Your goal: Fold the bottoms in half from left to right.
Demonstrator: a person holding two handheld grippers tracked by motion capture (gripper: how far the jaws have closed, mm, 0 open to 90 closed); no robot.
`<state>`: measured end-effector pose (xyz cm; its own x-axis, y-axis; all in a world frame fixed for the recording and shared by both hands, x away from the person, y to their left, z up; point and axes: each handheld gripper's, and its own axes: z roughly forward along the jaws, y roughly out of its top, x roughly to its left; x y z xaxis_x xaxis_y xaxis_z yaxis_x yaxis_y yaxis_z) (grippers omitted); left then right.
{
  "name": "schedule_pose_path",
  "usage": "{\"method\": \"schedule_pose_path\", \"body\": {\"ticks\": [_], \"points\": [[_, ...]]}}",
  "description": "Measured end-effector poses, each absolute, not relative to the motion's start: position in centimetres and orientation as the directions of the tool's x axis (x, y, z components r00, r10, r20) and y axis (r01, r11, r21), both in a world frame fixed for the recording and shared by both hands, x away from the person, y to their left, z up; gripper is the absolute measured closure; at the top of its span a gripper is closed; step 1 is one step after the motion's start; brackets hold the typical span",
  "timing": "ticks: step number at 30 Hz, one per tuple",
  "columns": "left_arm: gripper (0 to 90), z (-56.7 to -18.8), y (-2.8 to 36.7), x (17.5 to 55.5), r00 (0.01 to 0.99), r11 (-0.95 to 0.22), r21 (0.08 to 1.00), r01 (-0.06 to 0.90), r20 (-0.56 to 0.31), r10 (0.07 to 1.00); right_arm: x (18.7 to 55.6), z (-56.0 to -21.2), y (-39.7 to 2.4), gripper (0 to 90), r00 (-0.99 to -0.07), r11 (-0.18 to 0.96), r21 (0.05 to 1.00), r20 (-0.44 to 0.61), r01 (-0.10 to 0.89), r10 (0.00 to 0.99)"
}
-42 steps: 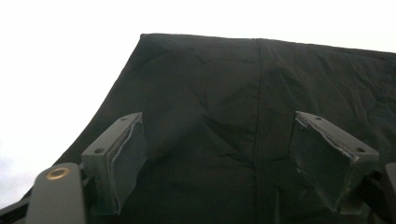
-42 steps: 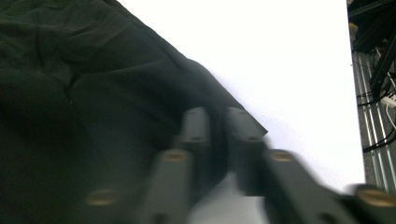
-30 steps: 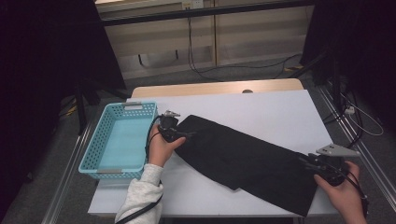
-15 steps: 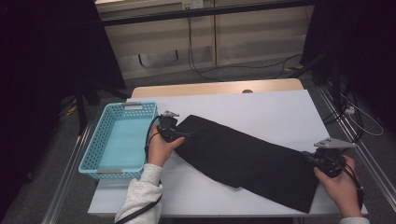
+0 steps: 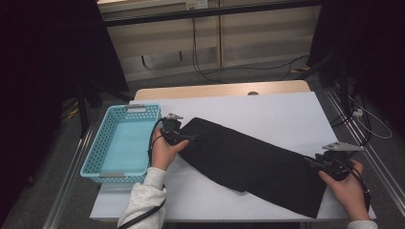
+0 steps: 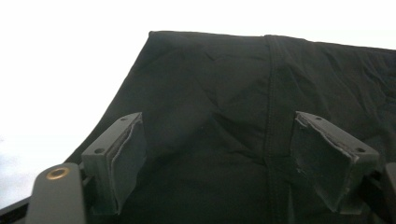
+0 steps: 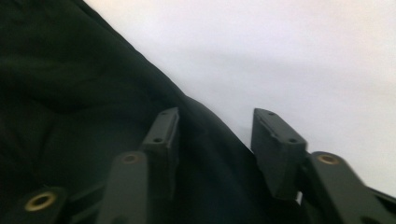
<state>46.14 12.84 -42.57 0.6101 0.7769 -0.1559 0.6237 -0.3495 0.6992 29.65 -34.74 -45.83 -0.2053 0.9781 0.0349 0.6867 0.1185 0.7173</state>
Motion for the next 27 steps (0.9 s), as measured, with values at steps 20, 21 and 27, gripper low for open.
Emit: {"method": "schedule_pose_path", "body": {"ticks": [20,21,27], "points": [[19.6,-43.5,13.0,48.1,0.592,-0.328,0.706,0.628,-0.161,0.789,29.9,-44.2,-34.0,47.8,-0.227,0.092,0.753,0.078,0.652,0.971],[19.4,-43.5,12.9,48.2,0.590,-0.326,0.699,0.636,-0.169,0.789,30.0,-44.2,-33.6,45.3,-0.236,0.100,0.754,0.075,0.649,0.969],[18.4,-43.6,12.9,48.8,0.582,-0.323,0.697,0.641,-0.166,0.796,30.1,-44.1,-32.1,37.5,-0.288,0.134,0.755,0.075,0.641,0.955]]}}
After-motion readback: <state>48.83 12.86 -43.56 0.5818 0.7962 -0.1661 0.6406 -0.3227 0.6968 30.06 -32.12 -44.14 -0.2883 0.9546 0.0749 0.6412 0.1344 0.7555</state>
